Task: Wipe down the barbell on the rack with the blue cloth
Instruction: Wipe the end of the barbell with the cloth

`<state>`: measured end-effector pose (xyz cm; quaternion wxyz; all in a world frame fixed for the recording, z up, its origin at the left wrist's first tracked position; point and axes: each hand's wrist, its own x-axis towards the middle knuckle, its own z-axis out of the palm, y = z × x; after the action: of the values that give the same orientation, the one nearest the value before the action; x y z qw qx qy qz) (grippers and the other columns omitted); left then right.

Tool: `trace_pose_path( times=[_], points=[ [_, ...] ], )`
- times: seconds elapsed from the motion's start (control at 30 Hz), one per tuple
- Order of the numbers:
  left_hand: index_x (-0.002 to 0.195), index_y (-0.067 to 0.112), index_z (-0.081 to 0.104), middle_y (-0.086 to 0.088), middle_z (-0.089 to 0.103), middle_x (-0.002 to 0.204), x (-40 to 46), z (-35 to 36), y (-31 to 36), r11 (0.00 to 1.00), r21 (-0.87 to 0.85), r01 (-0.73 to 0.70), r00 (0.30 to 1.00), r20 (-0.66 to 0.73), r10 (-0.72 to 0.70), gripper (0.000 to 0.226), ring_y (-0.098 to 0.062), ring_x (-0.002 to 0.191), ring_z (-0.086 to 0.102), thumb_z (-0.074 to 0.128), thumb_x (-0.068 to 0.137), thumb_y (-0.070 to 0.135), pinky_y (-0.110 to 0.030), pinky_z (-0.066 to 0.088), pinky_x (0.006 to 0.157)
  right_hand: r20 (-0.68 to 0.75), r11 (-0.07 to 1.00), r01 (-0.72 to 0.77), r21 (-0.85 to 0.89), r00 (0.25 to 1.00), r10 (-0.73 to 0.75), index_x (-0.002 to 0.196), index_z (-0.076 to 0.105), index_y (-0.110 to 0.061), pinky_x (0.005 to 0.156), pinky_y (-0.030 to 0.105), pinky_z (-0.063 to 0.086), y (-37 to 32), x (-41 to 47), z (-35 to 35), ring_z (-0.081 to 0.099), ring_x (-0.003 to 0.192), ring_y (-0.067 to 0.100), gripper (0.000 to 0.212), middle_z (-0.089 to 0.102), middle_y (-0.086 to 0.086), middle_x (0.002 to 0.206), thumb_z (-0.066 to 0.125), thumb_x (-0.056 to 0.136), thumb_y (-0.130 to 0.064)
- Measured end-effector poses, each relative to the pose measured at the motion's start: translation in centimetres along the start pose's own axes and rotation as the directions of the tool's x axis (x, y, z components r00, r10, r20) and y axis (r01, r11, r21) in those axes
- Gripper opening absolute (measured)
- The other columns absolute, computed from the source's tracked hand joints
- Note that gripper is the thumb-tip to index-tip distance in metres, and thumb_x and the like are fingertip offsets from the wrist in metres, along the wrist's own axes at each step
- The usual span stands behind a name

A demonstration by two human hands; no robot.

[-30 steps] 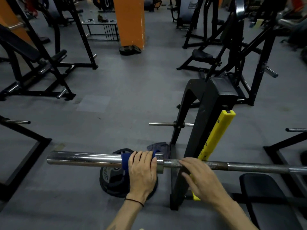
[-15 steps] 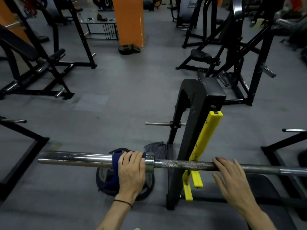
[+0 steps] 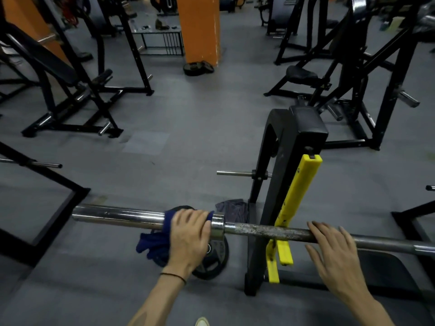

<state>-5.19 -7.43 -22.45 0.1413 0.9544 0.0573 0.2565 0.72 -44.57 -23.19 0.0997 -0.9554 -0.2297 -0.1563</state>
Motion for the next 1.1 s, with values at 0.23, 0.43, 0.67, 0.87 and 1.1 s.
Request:
trace_pose_path(
  times=[0.23,0.43,0.67,0.87,1.1],
  points=[
    [0.106,0.007,0.070,-0.007,0.066,0.098,0.9,-2.4,-7.1,0.968,0.192,-0.162,0.985,-0.026,0.170,0.049,-0.033,0.088,0.060,0.030,0.108,0.037,-0.044,0.042,0.092,-0.027,0.998,0.068,-0.006,0.997,-0.068,0.141,0.059,-0.007,0.113,0.054,0.038,0.9,-0.1,-0.2,0.057,0.123,0.030,0.055,0.062,0.010,0.133,0.043,0.099,-0.039],
    [0.111,0.015,0.071,0.000,0.069,0.109,0.6,-1.3,-3.4,0.996,0.082,0.046,0.996,-0.080,-0.040,0.040,-0.028,0.103,0.059,0.039,0.099,0.036,-0.052,0.032,0.111,-0.048,0.999,0.034,0.005,0.998,-0.033,0.139,0.060,-0.006,0.113,0.054,0.037,0.7,-0.1,0.2,0.058,0.121,0.032,0.056,0.063,0.012,0.131,0.043,0.099,-0.040],
    [0.120,0.013,0.066,-0.001,0.064,0.114,-0.2,-0.3,-2.2,0.972,0.130,-0.197,0.980,-0.005,0.200,0.043,-0.026,0.106,0.057,0.032,0.107,0.036,-0.043,0.040,0.106,-0.045,0.998,0.060,-0.015,0.997,-0.061,0.140,0.060,-0.005,0.112,0.054,0.037,0.9,-0.3,0.2,0.058,0.119,0.034,0.057,0.064,0.013,0.130,0.043,0.098,-0.040],
    [0.084,0.010,0.064,-0.004,0.061,0.076,1.2,-2.3,-5.5,0.993,0.098,0.073,0.988,-0.146,-0.058,0.039,-0.031,0.072,0.057,0.035,0.106,0.025,-0.049,0.048,0.086,-0.063,0.998,0.059,-0.010,0.996,-0.059,0.140,0.059,-0.004,0.111,0.055,0.037,0.7,-0.2,0.3,0.058,0.120,0.035,0.057,0.063,0.013,0.130,0.043,0.098,-0.039],
    [0.083,0.007,0.061,-0.004,0.060,0.064,2.2,-2.4,3.6,0.927,-0.260,0.269,0.909,-0.248,-0.334,0.051,-0.023,0.053,0.055,0.032,0.107,0.042,-0.029,0.039,0.052,-0.086,0.998,0.066,0.001,0.994,-0.066,0.138,0.061,-0.005,0.112,0.054,0.036,0.8,-0.4,0.6,0.058,0.121,0.034,0.057,0.064,0.013,0.130,0.043,0.097,-0.040]
  ],
)
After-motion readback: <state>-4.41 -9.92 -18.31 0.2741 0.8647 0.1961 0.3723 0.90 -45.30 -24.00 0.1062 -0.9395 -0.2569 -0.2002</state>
